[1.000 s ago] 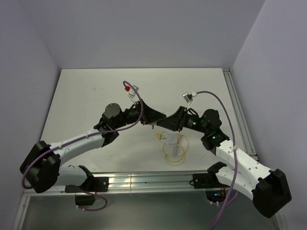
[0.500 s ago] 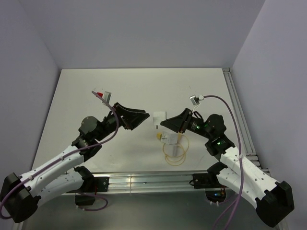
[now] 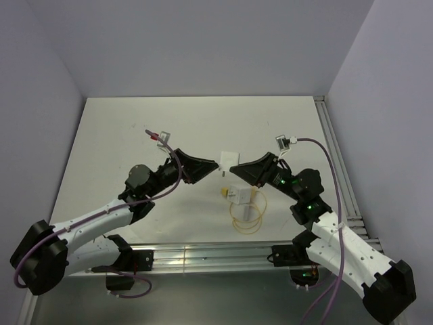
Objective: Insert the plug
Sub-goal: Adjust the plug.
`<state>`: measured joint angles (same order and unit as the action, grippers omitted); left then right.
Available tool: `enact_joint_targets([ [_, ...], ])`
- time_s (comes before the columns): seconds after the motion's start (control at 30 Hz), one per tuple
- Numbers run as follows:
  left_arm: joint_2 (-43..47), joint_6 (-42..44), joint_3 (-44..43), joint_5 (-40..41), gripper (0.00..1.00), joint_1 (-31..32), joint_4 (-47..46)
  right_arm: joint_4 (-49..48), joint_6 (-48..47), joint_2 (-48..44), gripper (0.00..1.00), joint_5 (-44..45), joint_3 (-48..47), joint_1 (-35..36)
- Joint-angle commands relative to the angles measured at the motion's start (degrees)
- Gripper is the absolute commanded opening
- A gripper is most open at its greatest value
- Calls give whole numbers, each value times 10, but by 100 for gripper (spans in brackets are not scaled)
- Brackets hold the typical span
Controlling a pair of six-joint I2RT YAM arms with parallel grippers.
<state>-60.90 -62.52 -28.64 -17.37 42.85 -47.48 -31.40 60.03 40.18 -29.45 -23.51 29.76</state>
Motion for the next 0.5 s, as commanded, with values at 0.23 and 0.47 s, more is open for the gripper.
enact_joint_targets([
  [0.23, -47, -45, -21, -56, 76, 16, -147, -77, 12, 11, 0, 24, -10, 12],
  [0.47, -66, -57, -26, -59, 66, 19, -164, -89, 20, 19, 0, 34, -7, 19],
])
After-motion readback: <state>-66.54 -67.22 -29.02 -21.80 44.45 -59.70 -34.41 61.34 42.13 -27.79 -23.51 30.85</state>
